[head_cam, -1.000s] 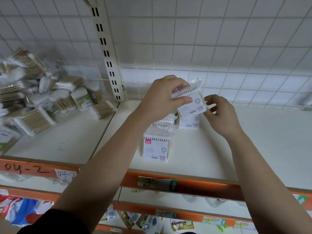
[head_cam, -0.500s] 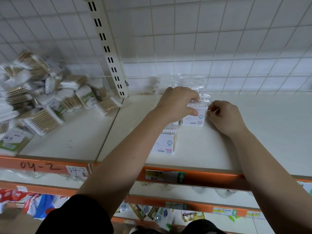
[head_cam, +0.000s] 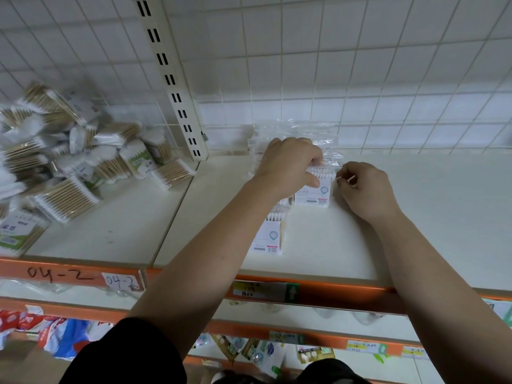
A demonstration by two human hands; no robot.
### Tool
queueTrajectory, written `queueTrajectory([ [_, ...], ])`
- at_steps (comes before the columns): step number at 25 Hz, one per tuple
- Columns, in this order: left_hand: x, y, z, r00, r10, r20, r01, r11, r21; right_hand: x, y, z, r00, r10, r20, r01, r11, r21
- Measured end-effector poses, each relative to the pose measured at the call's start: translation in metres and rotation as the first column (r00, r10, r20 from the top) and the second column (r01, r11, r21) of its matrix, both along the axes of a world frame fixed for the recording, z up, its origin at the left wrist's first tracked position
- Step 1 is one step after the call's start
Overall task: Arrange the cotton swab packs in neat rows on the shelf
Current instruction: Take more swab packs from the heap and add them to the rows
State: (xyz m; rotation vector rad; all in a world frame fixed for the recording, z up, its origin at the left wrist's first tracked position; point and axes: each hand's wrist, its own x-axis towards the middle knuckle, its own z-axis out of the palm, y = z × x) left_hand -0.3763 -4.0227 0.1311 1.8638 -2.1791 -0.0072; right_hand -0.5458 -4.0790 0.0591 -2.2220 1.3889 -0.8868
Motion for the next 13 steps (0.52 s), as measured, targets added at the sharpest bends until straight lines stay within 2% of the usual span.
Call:
queueTrajectory([
  [4,0.000,-0.003,-0.001,0.997,0.027,-0.068,-0.030,0.999,-0.039,-0.002,0.001,0.000,0.994,-0.071,0.080,0.072,0.997,-0.012],
  [7,0.002,-0.003,-0.001,0.996,0.025,-0.082,-0.028,0.999,-0.039,0.001,0.005,0.011,0.981,-0.067,0.183,0.086,0.991,-0.099],
  [13,0.019,0.002,0.008,0.971,-0.010,-0.238,-0.018,0.993,-0.116,0.015,0.011,0.039,0.965,-0.077,0.249,0.130,0.970,-0.204],
])
